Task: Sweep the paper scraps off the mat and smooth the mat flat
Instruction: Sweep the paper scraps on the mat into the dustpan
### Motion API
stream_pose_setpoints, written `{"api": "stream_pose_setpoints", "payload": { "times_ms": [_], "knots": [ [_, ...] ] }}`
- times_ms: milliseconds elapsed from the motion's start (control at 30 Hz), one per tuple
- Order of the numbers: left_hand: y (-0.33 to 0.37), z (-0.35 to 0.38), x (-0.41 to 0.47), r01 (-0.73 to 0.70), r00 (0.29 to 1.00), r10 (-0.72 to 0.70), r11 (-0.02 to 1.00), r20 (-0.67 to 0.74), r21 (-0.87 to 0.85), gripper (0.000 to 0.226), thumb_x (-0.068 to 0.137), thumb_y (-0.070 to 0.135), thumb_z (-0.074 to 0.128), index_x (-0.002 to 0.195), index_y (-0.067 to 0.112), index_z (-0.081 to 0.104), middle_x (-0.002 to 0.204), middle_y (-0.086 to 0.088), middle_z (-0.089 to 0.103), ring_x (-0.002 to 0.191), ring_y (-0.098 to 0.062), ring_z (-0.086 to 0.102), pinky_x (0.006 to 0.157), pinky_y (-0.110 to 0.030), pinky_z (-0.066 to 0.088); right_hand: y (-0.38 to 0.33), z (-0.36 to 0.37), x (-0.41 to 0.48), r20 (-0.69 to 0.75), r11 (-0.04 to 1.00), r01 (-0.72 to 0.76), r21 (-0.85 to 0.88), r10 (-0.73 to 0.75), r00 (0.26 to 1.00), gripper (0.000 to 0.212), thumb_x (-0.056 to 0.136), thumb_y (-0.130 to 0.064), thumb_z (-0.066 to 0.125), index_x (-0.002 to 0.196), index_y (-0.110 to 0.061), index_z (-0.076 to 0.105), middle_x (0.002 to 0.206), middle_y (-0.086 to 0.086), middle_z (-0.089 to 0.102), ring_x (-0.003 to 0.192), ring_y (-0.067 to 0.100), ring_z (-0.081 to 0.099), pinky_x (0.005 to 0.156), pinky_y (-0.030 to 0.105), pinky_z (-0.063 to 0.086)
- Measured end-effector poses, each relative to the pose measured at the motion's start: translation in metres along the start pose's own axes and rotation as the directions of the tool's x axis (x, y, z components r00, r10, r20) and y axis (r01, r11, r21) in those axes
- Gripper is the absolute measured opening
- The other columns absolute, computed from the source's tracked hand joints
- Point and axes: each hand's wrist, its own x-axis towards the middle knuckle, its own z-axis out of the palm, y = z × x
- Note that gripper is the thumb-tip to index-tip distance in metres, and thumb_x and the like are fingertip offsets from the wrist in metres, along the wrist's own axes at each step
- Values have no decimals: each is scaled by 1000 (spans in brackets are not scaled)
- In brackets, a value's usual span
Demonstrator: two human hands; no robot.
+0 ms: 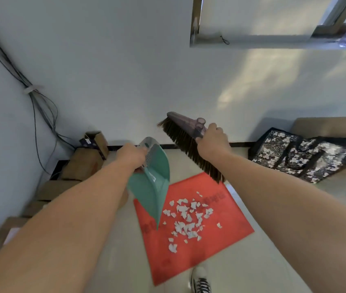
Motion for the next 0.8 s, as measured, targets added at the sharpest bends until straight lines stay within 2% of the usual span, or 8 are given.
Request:
{"api": "stream_pose_setpoints", "payload": {
  "times_ms": [100, 200, 300, 400, 500, 567, 700, 800],
  "knots": [
    [-28, 32, -2, 96, 990, -93, 995, 103, -31, 31, 89, 34, 61, 96, 3, 66, 98, -16, 70, 90, -32, 68, 77, -36, 54, 30, 35, -3, 67, 999, -14, -31, 16, 998, 46, 97, -26, 53, 132, -1, 37, 132, 21, 45, 120, 37, 48, 90, 40, 43],
    [-56, 66, 3, 228, 967, -211, 966, 143, -117, 13, 87, 20, 63, 79, 10, 61, 94, -18, 67, 81, -31, 65, 66, -32, 49, 61, 68, 4, 131, 997, -72, 13, 70, 989, 44, 95, -19, 55, 131, -3, 37, 125, 19, 49, 108, 33, 54, 76, 36, 45],
    [-86, 107, 11, 311, 948, -283, 919, 146, -242, 2, 90, 13, 63, 90, 12, 62, 101, -15, 69, 77, -25, 65, 58, -33, 54, 97, 111, 14, 201, 987, -148, 64, 132, 971, 36, 92, -16, 60, 123, -7, 43, 103, 10, 56, 86, 25, 57, 67, 36, 50],
    [-119, 157, 26, 295, 955, -285, 930, 78, -219, 13, 93, 14, 62, 103, 10, 55, 103, -15, 66, 90, -33, 68, 66, -41, 58, 138, 162, 24, 254, 986, -158, 46, 142, 957, 32, 93, -19, 60, 119, -10, 44, 97, 6, 53, 83, 23, 57, 66, 35, 51],
    [-164, 209, 44, 326, 945, -327, 934, 17, -149, 24, 85, 15, 67, 106, 13, 55, 103, -12, 67, 86, -34, 68, 64, -48, 61, 182, 219, 34, 289, 994, -111, 18, 101, 952, 34, 94, -16, 58, 123, -13, 41, 100, 9, 56, 81, 25, 57, 54, 30, 44],
    [-195, 244, 55, 366, 929, -370, 924, -15, -112, 27, 82, 16, 63, 109, 15, 58, 104, -12, 67, 85, -33, 67, 64, -48, 61, 209, 259, 44, 307, 998, -60, 22, 50, 951, 35, 93, -11, 56, 123, -15, 40, 103, 10, 58, 82, 26, 58, 49, 29, 39],
    [-254, 314, 75, 408, 911, -407, 913, -69, -6, 23, 86, 21, 54, 108, 13, 52, 99, -12, 60, 83, -31, 64, 68, -44, 61, 249, 343, 59, 347, 999, -18, 50, -1, 938, 32, 88, -10, 57, 114, -15, 40, 103, 12, 57, 88, 32, 60, 67, 43, 55],
    [-303, 366, 105, 413, 906, -408, 910, -113, 25, 24, 87, 26, 50, 108, 14, 52, 99, -12, 61, 81, -32, 65, 72, -43, 60, 274, 414, 67, 353, 995, 3, 103, -40, 935, 31, 86, -14, 60, 107, -19, 37, 100, 10, 57, 83, 30, 62, 67, 47, 58]
  ]
}}
